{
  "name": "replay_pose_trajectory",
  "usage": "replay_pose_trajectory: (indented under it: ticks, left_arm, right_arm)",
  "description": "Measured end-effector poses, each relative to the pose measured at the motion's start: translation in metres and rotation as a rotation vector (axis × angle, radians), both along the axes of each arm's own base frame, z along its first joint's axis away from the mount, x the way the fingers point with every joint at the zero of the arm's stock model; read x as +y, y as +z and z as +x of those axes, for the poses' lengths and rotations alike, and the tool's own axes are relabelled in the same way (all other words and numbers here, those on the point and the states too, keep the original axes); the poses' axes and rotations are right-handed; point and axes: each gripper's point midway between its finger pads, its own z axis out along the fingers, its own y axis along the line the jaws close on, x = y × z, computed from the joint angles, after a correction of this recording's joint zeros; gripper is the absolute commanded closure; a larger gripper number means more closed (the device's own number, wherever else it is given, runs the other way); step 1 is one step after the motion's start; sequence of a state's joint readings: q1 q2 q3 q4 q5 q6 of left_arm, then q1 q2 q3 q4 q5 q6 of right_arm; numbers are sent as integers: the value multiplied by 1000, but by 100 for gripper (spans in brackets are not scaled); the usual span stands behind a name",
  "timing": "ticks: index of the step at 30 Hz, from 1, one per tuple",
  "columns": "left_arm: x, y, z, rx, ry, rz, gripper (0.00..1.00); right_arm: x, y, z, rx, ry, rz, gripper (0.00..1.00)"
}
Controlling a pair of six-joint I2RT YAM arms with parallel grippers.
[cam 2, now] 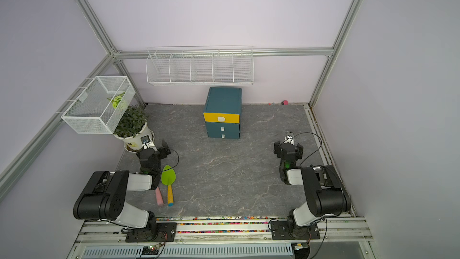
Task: Put the binder clips in the drawer according to color
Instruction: Reset both arms
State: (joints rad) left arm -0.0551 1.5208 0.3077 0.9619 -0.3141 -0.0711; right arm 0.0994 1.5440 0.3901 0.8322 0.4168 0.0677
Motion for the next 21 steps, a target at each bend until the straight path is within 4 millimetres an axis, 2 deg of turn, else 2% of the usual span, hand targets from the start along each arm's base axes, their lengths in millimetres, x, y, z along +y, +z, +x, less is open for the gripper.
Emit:
replay_pose_trajectory:
  ticks: [5,21]
  left_arm:
    - [3,7,7,-17,-6,-18,0]
    - [2,5,8,-13,-17,-33,0]
  right_arm:
    - [0,0,0,0,0,0,1]
    - [0,0,0,0,0,0,1]
